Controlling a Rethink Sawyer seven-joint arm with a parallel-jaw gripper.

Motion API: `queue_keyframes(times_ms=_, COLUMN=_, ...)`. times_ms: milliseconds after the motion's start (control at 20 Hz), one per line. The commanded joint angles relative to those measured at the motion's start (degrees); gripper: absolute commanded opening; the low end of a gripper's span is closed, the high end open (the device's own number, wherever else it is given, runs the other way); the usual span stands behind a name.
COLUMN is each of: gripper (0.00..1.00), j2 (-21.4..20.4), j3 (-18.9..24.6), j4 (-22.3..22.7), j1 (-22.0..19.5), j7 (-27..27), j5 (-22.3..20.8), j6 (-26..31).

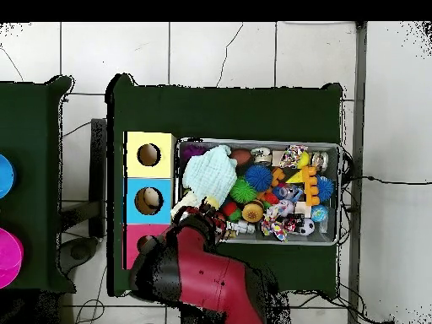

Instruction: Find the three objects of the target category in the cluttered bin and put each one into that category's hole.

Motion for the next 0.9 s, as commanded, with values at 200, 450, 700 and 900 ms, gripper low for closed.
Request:
queue_keyframes(times_ms=200, gripper=0.00, j2=0.0, j3=-4.2, j4=7.7, j1=4.3, j7=19.4, j5=6.2, j6=1.6)
queue_keyframes(times_ms=450, gripper=0.00, j2=1.4, j3=-5.4, j4=9.7, j1=6.9, j7=21.6, j5=8.1, j6=-1.6)
queue_keyframes(times_ms=700, gripper=0.00, j2=1.5, j3=-7.8, j4=12.8, j1=13.3, j7=25.5, j5=10.7, j6=-4.2)
queue_keyframes(times_ms=900, gripper=0.00, j2=2.7, j3=-8.7, j4=14.7, j1=17.4, j7=28.6, j5=13.1, j6=-7.1)
